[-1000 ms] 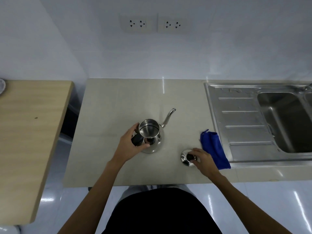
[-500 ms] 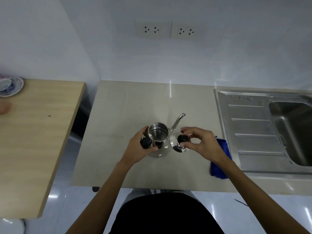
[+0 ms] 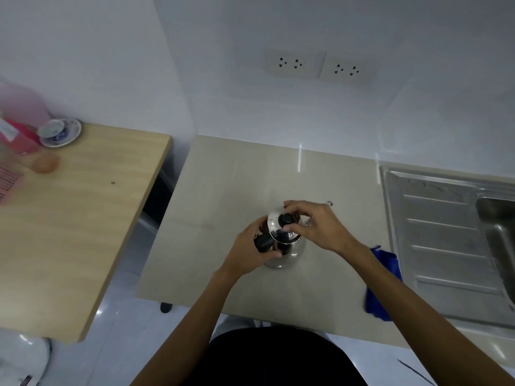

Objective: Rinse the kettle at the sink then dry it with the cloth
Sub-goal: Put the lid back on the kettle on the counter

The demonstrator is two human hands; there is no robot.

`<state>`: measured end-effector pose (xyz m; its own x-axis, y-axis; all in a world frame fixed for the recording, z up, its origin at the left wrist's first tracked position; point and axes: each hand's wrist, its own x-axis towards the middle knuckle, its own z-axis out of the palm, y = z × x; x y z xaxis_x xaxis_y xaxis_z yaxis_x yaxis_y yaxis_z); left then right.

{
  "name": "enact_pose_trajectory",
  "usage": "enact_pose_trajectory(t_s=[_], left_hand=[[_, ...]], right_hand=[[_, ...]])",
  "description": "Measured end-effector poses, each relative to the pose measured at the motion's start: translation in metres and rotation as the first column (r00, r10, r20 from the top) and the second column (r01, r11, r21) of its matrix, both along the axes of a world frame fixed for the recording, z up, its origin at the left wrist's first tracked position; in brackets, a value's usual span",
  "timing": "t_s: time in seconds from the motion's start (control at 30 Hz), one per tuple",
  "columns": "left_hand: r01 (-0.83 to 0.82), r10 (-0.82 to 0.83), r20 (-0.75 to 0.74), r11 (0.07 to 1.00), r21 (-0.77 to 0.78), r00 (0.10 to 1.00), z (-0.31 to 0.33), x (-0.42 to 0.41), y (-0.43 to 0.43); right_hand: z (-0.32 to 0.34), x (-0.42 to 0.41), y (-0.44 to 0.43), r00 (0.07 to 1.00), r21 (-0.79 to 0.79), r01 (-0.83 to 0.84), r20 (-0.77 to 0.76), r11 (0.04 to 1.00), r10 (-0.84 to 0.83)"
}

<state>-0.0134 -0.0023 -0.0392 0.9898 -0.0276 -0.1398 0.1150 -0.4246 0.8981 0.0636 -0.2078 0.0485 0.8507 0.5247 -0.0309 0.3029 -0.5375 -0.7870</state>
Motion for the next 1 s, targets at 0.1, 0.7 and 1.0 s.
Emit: enact_pose_trajectory(t_s=[0.1, 0.7, 1.0], left_hand=[[-0.005, 0.005, 0.005, 1.000, -0.006, 1.000, -0.0017, 0.0005, -0.0003], [0.017, -0.017, -0.002, 1.000, -0.023, 1.000, -0.0031, -0.0010, 0.0002], [0.004, -0.005, -0.012, 0.999, -0.037, 1.000, -0.0037, -0.0015, 0.0004]], right_hand=[[-0.0018, 0.0036, 0.0045, 0.999, -0.062, -0.044, 0.021, 0.997, 0.045], [-0.0062, -0.0008, 0.0055, 0.983, -0.243, -0.132, 0.091, 0.961, 0.158], [-0.0031, -0.0049, 0.0095, 0.979, -0.301, -0.156, 0.079, 0.941, 0.187]])
